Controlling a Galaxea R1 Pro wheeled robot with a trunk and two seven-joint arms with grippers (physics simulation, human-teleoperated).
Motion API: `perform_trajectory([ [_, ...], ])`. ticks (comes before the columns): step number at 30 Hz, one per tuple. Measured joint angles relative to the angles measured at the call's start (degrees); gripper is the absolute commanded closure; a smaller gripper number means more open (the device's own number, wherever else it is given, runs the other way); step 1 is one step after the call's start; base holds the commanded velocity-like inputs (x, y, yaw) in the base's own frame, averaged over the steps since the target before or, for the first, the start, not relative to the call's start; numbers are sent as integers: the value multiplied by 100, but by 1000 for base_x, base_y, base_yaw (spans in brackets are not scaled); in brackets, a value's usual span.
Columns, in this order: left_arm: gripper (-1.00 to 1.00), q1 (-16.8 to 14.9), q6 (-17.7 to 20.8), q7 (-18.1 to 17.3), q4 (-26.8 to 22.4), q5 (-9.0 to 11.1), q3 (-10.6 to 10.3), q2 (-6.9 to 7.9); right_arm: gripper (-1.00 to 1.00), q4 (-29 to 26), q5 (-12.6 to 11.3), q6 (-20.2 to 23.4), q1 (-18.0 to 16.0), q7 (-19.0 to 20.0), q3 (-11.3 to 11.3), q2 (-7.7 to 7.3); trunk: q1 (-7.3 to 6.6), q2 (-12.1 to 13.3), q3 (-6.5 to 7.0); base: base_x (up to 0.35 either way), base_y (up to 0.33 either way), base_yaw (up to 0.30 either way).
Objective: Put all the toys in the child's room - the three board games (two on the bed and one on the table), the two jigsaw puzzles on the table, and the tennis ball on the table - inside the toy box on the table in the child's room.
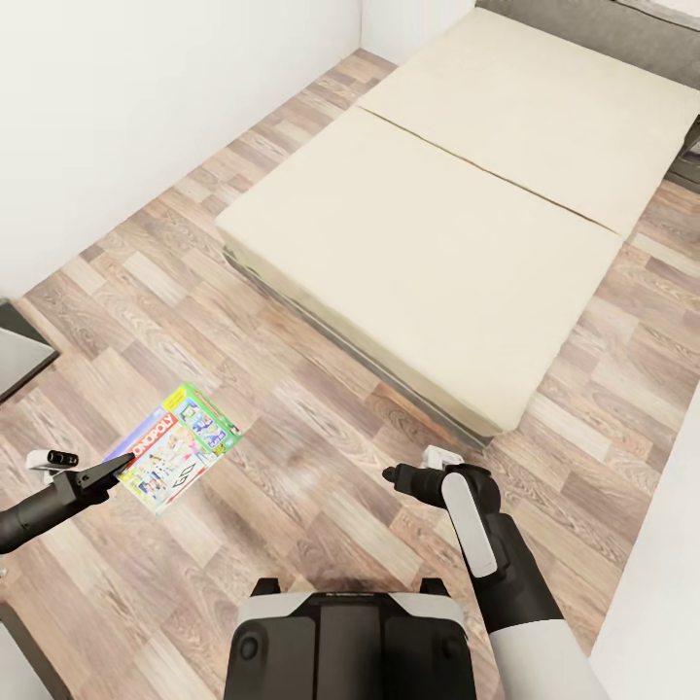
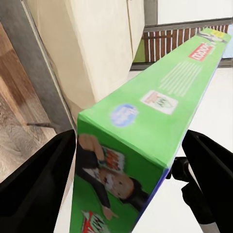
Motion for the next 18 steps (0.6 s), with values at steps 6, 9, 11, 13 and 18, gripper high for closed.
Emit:
perform_trajectory([
  [6,100,0,-2,0,-1,6,-1,-1,-100,-1,1,-2,0,-3,-1,5,0,0,57,0,35,0],
  [9,100,0,-2,0,0,2,-1,0,-100,-1,0,-2,0,-1,-1,6,0,0,85,0,5,0],
  [11,100,0,-2,0,-1,4,-1,0,-100,-1,1,-2,0,-3,-1,7,0,0,104,0,2,0],
  [13,100,0,-2,0,0,2,-1,0,-100,-1,0,-2,0,-3,-1,7,0,0,123,0,0,0],
  [18,100,0,-2,0,2,1,-1,-2,-100,-1,1,-2,0,-1,2,7,0,0,171,0,0,0],
])
